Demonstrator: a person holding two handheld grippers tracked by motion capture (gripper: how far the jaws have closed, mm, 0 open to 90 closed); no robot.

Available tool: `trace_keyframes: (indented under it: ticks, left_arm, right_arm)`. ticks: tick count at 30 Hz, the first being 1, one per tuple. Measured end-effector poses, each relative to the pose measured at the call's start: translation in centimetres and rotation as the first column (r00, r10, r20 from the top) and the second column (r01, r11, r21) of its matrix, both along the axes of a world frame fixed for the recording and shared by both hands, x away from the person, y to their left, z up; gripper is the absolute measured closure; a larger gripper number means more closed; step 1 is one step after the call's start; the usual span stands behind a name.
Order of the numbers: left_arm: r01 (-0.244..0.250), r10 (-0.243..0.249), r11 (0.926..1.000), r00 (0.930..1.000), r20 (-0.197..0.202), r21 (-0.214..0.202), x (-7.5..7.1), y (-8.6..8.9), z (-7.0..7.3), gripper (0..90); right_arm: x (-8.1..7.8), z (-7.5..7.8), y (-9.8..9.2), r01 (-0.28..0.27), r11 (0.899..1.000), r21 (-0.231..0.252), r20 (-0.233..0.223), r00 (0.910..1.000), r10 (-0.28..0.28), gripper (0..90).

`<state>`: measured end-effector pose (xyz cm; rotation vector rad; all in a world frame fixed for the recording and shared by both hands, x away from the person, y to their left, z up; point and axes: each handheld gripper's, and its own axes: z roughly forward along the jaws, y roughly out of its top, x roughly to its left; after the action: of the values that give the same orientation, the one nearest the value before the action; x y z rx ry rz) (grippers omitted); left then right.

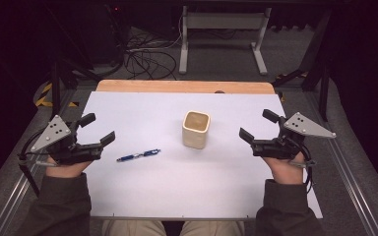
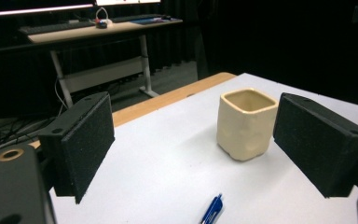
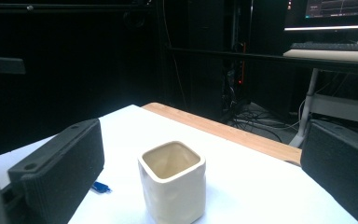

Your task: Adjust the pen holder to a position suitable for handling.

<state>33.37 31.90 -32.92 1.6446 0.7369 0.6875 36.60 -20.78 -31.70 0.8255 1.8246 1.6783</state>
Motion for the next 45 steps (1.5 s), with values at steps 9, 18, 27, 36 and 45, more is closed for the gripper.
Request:
trace_keyframes:
  ticks: [9,18,27,36,45]
  left_arm:
    - [0.01,-0.008,0.9995,0.9989,-0.046,0.031,1.2,0.4,-2.0,15.8]
    - [0.031,-0.023,0.9958,0.9958,-0.088,0.087,2.2,0.3,-3.8,18.8]
    - [0.047,-0.031,0.9915,0.9907,-0.132,0.121,3.0,0.2,-5.4,22.5]
    - [0.075,-0.047,0.9837,0.9848,-0.167,0.164,3.7,0.1,-6.8,27.9]
    - [0.094,-0.059,0.9814,0.9774,-0.203,0.168,4.3,0.0,-7.9,30.4]
  right_arm:
    - [0.1,0.0,0.0,0.001,1.0,-0.007,-0.004,1.0,-0.001,0.0]
    - [0.0,0.1,0.0,0.002,1.0,-0.01,-0.001,1.0,-0.002,0.0]
    - [0.0,0.0,0.0,-0.003,1.0,-0.013,-0.006,1.0,0.003,0.0]
    - [0.1,0.0,0.1,-0.008,1.0,-0.02,-0.01,0.9999,0.008,0.0]
    - [0.1,-0.1,0.2,-0.018,1.0,-0.022,-0.012,0.9998,0.017,0.0]
